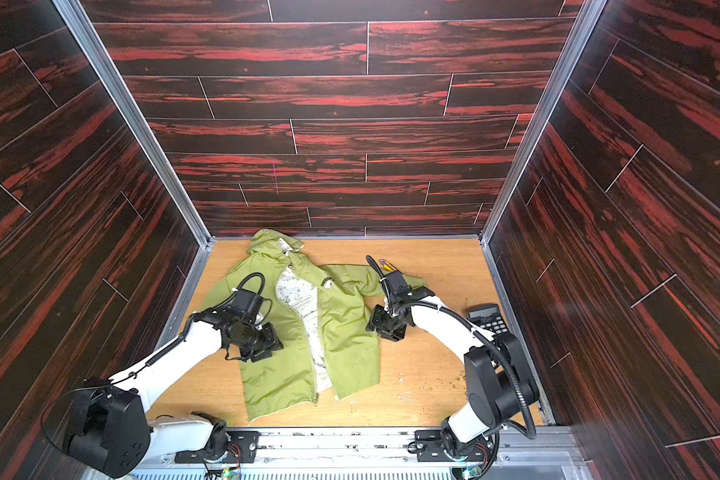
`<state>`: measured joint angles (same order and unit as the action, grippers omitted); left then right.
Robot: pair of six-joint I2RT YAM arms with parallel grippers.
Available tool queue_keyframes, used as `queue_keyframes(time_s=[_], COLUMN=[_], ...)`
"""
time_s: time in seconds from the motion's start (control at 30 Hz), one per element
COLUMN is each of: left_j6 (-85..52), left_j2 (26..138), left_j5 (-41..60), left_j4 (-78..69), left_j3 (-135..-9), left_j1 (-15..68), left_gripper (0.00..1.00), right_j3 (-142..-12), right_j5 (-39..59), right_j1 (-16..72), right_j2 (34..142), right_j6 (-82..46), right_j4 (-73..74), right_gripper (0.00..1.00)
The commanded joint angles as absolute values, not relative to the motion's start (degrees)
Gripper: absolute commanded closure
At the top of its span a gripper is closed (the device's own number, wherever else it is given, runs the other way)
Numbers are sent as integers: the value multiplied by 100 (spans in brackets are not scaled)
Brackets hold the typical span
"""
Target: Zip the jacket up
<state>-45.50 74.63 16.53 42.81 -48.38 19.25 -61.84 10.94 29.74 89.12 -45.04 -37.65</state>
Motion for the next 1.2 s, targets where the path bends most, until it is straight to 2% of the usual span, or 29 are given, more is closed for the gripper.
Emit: queue_keyframes(time_s=[0.0,0.3,0.5,0.67,0.8,1.0,1.17], left_j6=[-4642,-4285,-4719,-5707,-6993,-8177,-9073], left_j2=[7487,7455,6999,6211,5474,4319,4342], left_j5=[1672,1761,2119,1901,1790,879,342], left_j4=[4451,4819,4534,4298,3659,3903,3353], left_j3=[-5066,-5074,-4534,-4129,-3398,-2951,-2540], left_j1=[2194,2545,2733,3106,3455,4414,5458], left_gripper=[55,52,49,46,44,43,41], right_j3=[-6219,-6334,-6232,-6249,-6532,-6359,-6139], right_j5=[1084,702,702,903,1121,1300,1532], right_j1=[3249,4131,4358,4368,4376,4365,4346], right_j2=[8752,8935,8915,8879,9147,8933,8987], right_j6=[-4762,-5640,-6139,-6067,-5733,-5470,-5265], right_j4=[-3858,-3725,-3420,-3220,-3454,-3395,-3296], right_gripper=[45,45,43,36,35,34,34])
